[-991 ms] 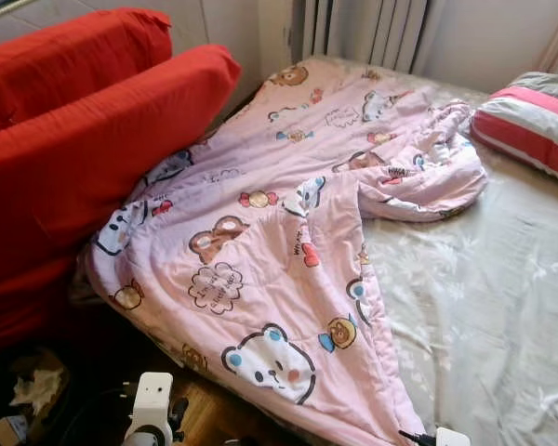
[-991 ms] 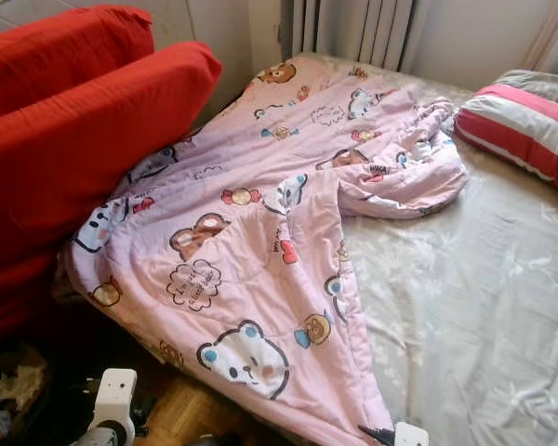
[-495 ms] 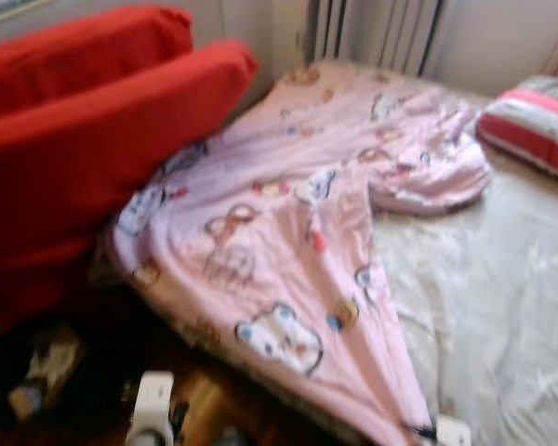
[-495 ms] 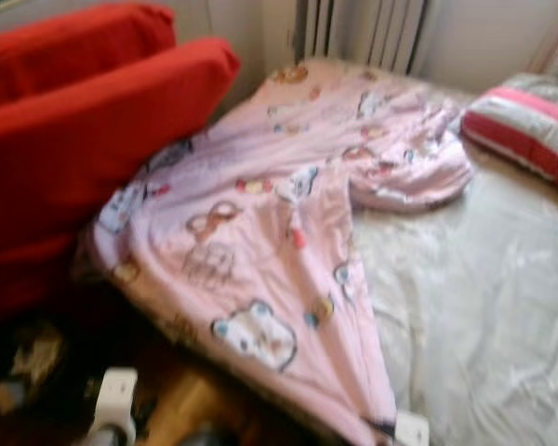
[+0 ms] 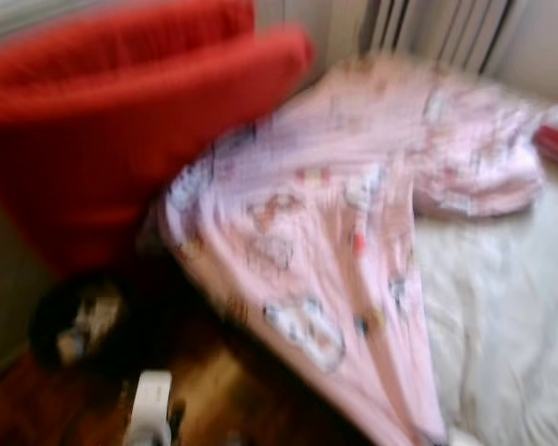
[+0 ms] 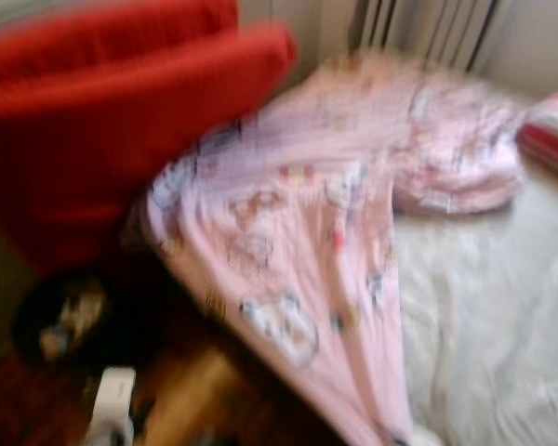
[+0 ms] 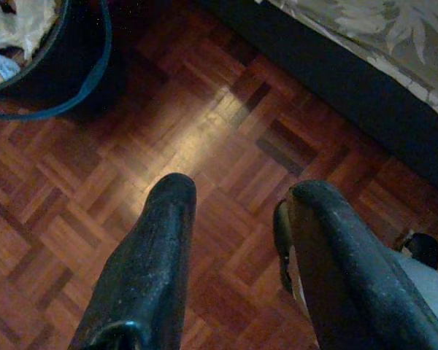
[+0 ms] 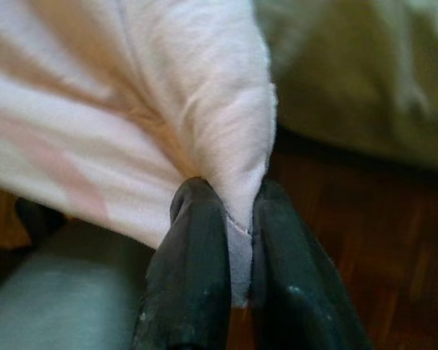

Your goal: Clean up the room

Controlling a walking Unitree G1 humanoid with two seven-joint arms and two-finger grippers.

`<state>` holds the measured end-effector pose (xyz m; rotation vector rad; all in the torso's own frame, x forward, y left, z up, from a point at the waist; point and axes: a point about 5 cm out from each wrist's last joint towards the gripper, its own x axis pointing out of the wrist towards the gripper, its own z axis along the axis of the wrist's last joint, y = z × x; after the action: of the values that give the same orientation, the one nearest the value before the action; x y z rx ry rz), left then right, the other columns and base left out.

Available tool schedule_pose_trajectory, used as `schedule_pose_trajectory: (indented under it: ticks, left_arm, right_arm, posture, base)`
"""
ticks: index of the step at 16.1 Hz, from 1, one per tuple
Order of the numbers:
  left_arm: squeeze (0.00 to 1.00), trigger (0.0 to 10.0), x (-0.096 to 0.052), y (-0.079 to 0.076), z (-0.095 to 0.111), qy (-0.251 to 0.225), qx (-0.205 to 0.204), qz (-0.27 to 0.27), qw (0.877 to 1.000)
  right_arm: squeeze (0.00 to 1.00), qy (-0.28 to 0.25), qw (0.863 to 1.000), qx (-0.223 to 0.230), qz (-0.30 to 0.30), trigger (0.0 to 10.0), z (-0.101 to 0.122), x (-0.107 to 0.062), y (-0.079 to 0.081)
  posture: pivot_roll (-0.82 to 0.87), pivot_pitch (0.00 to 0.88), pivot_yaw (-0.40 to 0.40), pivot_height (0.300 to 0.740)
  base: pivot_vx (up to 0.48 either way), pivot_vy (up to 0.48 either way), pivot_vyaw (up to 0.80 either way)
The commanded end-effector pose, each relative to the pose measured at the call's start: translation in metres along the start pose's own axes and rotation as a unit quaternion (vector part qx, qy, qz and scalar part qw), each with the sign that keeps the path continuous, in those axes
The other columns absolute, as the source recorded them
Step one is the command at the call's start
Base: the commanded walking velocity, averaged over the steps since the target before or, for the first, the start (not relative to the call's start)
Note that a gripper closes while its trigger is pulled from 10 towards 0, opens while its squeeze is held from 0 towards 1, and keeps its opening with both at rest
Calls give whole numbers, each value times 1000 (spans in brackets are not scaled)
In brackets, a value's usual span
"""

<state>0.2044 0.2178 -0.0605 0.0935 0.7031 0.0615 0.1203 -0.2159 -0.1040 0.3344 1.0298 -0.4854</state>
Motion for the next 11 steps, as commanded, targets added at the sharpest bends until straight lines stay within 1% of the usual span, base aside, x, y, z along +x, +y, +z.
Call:
schedule_pose_trajectory:
  ticks: [1,2,3,4,5,6,7,8,9,10,11]
  left_arm:
    - [0,10000,-1,1,-6,15,12,-2,1000]
    - [0,10000,-1,1,-5,16,13,-2,1000]
    - [0,10000,-1,1,-4,15,15,-2,1000]
    - [0,10000,0,0,-4,14,16,-3,1000]
    - [0,10000,0,0,-3,13,15,-3,1000]
    - [0,10000,0,0,-3,14,15,-3,1000]
    - [0,10000,-1,0,-5,17,19,-4,1000]
    - [0,10000,-1,0,-5,19,20,-4,1000]
    - [0,10000,-1,0,-6,19,19,-3,1000]
    - [0,10000,-1,0,-6,19,18,-3,1000]
    - [0,10000,-1,-1,-6,18,19,-4,1000]
  right_arm:
    - [0,43,998,21,-31,10000,-19,-4,-16]
    - [0,64,997,-31,-32,10000,-26,-5,-19]
    - [0,105,990,-91,-24,10000,-41,-9,-21]
    - [0,132,983,-123,-17,10000,-52,-12,-24]
    - [0,141,978,-152,-11,10000,-55,-13,-25]
    - [0,150,975,-164,-1,10000,-59,-14,-24]
    - [0,169,962,-211,28,10000,-65,-16,-20]
    - [0,176,958,-225,34,10000,-68,-16,-20]
    - [0,186,948,-256,40,10000,-70,-17,-21]
    - [0,201,922,-328,50,10000,-74,-19,-24]
    - [0,215,904,-364,65,10000,-79,-22,-27]
  posture:
    - [89,153,4,740]
    - [87,151,5,740]
    - [83,150,6,740]
    - [89,149,5,740]
    - [89,150,5,740]
    - [87,150,5,740]
    - [84,151,5,740]
    - [83,151,5,740]
    - [84,150,4,740]
    - [86,149,3,740]
    - [87,149,2,740]
  base:
    - [0,0,0]
    - [0,0,0]
    - [0,0,0]
    - [0,0,0]
    - [0,0,0]
    - [0,0,0]
    - [0,0,0]
    - [0,0,0]
    - [0,0,0]
    - [0,0,0]
    - [0,0,0]
